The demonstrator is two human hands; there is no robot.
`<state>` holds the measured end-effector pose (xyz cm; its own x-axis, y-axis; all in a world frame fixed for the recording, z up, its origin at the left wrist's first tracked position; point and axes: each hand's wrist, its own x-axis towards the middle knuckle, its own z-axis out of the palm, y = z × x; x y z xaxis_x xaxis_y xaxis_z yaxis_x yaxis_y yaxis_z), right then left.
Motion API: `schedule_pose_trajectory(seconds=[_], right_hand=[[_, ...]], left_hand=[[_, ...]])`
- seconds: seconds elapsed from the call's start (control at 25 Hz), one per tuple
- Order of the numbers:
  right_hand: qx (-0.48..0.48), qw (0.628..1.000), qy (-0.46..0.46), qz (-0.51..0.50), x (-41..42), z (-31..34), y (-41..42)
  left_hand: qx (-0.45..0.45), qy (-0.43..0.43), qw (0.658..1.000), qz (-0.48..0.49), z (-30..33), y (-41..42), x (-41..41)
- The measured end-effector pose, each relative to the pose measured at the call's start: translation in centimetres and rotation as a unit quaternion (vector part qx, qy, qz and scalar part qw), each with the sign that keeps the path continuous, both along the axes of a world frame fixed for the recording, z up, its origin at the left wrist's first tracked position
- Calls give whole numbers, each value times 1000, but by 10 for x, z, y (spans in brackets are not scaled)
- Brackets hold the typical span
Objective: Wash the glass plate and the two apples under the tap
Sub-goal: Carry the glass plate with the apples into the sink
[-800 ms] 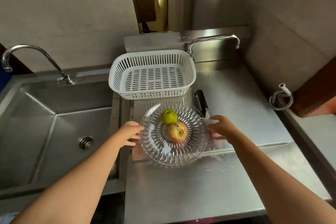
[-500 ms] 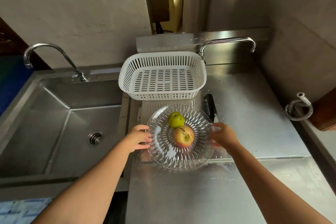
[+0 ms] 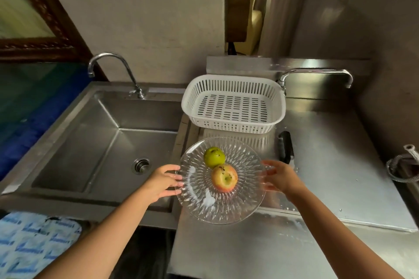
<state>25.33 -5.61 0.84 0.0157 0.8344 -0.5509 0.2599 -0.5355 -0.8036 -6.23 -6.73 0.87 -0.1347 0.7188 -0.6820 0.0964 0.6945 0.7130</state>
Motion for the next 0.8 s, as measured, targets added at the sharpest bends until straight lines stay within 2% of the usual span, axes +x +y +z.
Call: schedule_pose_trajectory(seconds=[0.44, 0.8], right_hand=[[34, 996, 47, 66, -152, 59, 6], [52, 996, 69, 35, -315, 72, -27]], left_hand=[[74, -42, 994, 72, 47, -48, -151], [91, -26, 995, 43, 81, -67, -314]])
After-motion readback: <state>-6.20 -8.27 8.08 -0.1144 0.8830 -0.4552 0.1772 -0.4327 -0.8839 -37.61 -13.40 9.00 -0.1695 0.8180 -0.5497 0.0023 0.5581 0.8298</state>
